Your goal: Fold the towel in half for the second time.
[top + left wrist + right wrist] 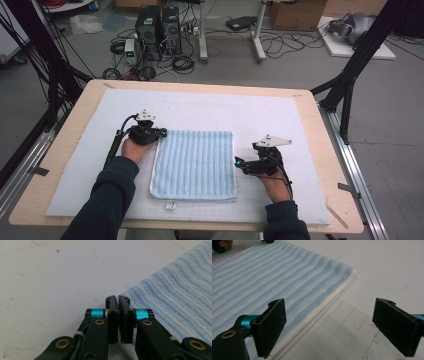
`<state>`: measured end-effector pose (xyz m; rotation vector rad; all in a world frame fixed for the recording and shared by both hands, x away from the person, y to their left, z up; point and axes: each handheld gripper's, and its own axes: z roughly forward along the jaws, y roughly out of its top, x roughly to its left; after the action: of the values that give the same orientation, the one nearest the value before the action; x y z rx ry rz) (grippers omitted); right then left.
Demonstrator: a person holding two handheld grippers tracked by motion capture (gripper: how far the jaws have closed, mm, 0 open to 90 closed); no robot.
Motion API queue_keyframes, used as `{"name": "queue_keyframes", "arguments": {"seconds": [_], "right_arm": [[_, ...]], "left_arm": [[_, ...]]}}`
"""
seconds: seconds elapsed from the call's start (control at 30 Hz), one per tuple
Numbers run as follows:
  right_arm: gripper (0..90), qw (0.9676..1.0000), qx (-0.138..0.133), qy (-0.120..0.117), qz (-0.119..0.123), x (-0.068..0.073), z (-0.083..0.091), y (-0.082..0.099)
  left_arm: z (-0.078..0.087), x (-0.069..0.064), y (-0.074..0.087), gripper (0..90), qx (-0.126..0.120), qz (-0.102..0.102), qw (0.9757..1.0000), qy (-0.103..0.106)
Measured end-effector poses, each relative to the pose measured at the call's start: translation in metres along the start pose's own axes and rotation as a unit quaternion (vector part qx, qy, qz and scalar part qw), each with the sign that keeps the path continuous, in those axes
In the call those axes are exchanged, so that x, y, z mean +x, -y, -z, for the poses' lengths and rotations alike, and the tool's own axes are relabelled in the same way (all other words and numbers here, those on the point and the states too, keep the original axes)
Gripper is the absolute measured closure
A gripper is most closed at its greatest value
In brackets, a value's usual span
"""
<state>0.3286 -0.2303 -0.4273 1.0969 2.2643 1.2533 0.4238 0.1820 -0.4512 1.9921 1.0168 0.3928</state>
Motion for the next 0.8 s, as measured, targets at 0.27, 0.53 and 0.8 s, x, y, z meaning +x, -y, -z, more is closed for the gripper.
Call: {"name": "queue_keyframes", "arguments": {"seconds": [0.27,0.53,0.8], "right_arm": [[11.0,0.9984,0.051,-0.023,-0.011,-0.002,-0.040,-0.017],[28.3,0.9964,0.082,-0.013,-0.014,-0.023,-0.074,-0.041],[50.3,0.9957,0.092,-0.005,-0.009,-0.029,-0.088,-0.044]], "left_arm": [[0.001,0.001,0.001,86.0,0.000,0.013,0.9999,0.002],[0.001,0.001,0.001,86.0,0.001,0.017,0.9999,0.004],[0.001,0.002,0.001,86.0,0.000,0.021,0.9998,0.005]]}}
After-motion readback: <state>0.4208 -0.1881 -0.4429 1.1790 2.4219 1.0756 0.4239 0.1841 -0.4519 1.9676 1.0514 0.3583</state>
